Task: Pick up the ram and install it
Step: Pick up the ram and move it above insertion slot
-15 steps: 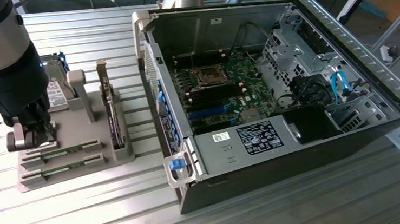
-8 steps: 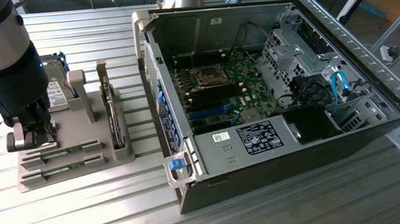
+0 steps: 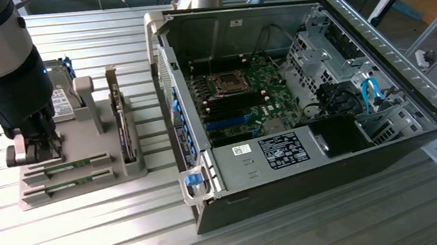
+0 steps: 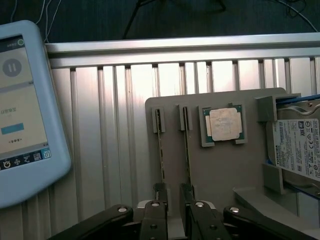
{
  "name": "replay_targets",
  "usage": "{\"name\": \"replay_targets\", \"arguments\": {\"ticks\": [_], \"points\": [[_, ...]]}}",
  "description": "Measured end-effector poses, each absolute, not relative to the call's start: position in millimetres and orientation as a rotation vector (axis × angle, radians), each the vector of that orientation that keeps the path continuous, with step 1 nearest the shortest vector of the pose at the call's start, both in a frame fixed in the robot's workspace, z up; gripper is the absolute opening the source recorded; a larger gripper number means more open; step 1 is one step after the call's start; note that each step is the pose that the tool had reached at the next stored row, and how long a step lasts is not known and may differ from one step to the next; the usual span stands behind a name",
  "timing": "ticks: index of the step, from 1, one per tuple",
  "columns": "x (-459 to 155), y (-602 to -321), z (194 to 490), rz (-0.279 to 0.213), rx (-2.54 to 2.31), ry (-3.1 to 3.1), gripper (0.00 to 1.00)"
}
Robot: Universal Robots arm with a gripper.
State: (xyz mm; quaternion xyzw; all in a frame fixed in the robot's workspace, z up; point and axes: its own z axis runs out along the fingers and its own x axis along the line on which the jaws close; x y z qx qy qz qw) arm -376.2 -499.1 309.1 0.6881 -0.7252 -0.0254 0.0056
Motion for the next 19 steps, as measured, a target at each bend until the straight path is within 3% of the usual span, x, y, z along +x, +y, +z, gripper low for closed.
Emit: {"name": "replay_targets", "arguments": {"ticks": [19], "points": [[-376.1, -501.7, 284.2, -0.078, 2.216, -2.209, 0.25]]}}
